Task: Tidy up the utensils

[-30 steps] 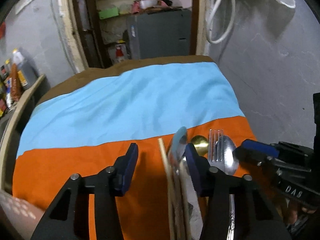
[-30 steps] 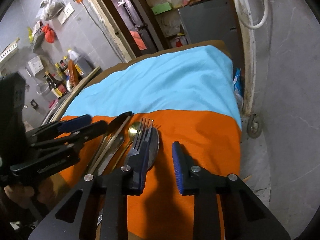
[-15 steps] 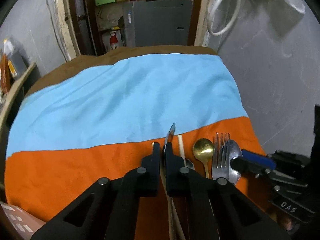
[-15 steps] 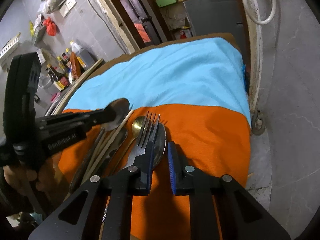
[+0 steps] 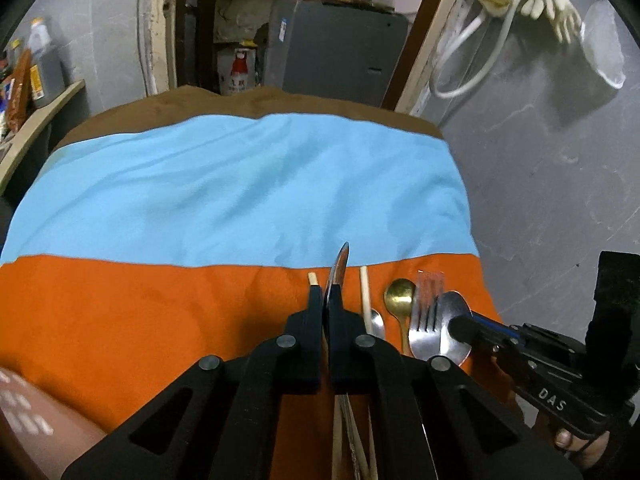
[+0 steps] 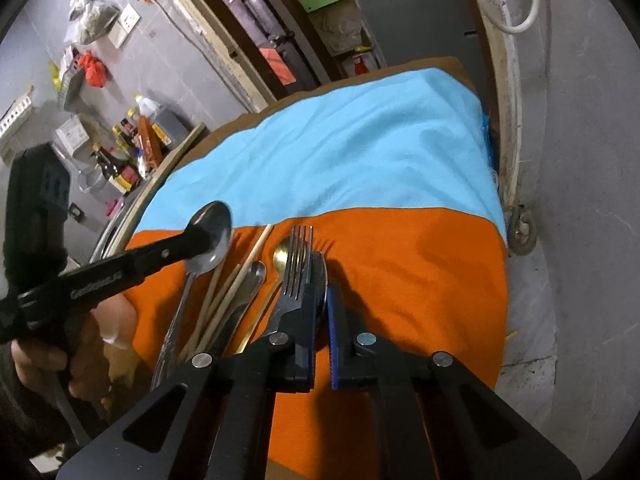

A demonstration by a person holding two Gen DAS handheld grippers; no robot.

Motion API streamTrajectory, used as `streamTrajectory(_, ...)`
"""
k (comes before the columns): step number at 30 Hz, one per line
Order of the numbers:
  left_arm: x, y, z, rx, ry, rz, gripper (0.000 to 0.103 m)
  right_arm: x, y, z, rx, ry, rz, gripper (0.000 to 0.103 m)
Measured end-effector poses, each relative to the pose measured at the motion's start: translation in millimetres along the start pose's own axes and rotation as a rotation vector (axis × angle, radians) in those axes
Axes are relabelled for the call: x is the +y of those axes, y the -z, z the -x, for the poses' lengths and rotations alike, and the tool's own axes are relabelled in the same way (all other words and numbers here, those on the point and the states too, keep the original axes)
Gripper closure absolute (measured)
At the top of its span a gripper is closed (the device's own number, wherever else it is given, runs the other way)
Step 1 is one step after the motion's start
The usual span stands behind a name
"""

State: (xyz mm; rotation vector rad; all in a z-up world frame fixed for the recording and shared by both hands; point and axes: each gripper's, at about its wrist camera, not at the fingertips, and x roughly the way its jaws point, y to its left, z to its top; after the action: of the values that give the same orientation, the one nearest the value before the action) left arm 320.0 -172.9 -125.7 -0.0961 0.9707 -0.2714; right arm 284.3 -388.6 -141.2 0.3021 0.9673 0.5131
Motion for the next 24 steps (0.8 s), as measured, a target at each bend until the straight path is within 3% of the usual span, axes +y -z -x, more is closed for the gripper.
streamTrajectory(7,-13,21,41,-0.105,-0.012,-0.029,0.103,18,9,31,-0.11,0.067,0.0,0.101)
streamTrajectory(24,-23,47,140,-0.406,-0.056,-0.028,0.103,111,31,87,-0.431,0.256,0.215,0.103)
